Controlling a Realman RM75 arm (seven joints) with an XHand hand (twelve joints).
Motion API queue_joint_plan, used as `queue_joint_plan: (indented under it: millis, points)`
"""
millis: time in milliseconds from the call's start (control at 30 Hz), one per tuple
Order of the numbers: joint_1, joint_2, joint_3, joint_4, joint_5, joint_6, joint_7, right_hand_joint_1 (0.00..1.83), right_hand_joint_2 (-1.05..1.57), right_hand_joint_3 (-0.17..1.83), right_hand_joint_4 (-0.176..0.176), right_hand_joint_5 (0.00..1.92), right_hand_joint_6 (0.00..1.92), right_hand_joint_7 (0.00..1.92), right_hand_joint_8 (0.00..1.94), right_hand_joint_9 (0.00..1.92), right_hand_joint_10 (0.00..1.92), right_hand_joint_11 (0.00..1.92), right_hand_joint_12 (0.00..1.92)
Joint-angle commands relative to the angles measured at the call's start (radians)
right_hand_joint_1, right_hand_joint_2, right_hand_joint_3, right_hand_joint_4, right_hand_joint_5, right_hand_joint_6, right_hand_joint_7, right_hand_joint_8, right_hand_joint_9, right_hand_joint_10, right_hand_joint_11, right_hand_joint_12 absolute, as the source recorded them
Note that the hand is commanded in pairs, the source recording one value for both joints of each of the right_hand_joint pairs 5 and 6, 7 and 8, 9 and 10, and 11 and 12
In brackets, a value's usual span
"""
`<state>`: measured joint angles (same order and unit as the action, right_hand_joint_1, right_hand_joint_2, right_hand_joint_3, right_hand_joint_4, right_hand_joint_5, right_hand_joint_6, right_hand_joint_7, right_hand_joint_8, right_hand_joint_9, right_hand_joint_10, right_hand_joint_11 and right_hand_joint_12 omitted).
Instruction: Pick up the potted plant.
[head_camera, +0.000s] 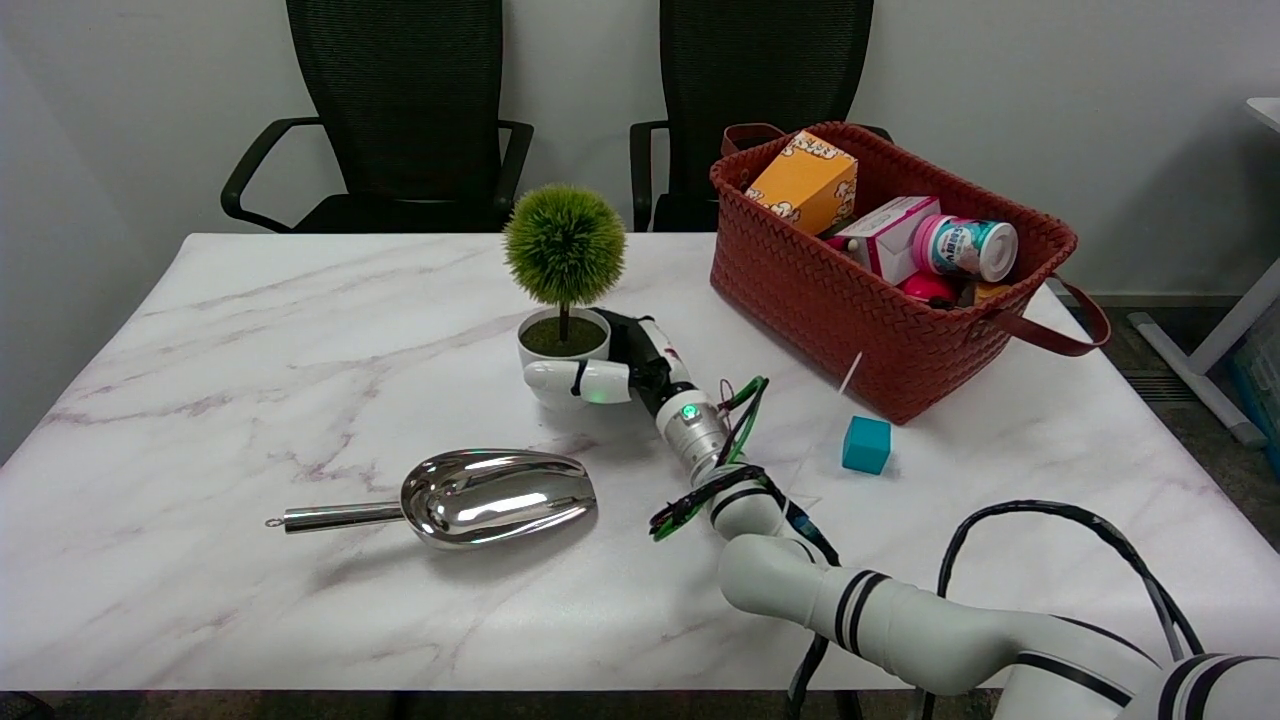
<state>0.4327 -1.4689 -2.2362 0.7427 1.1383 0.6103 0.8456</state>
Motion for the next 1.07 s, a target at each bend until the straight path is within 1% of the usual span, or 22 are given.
queue_joint_plan:
  millis: [33, 467, 733, 867, 1067]
  points:
    - [-0.01, 0.03, 0.005, 0.108, -0.041, 0.063, 0.013, 1.23, 0.81, -0.05, 0.0, 0.94, 0.94, 1.04, 1.04, 0.92, 0.92, 0.72, 0.72]
    - [-0.01, 0.119, 0.023, 0.267, -0.062, 0.095, -0.002, 1.21, 0.87, -0.01, 0.0, 0.94, 0.94, 1.1, 1.1, 0.99, 0.99, 0.79, 0.79]
    - [-0.015, 0.156, 0.073, 0.337, -0.062, 0.1, -0.079, 1.2, 0.91, -0.03, 0.0, 0.94, 0.94, 1.11, 1.11, 1.0, 1.0, 0.81, 0.81]
    - [-0.016, 0.195, 0.102, 0.376, -0.061, 0.1, -0.12, 1.22, 0.91, -0.04, 0.0, 0.93, 0.93, 1.11, 1.11, 1.0, 1.0, 0.82, 0.82]
    - [-0.018, 0.239, 0.156, 0.412, -0.062, 0.103, -0.127, 1.2, 0.88, -0.02, 0.0, 0.92, 0.92, 1.12, 1.12, 1.0, 1.0, 0.81, 0.81]
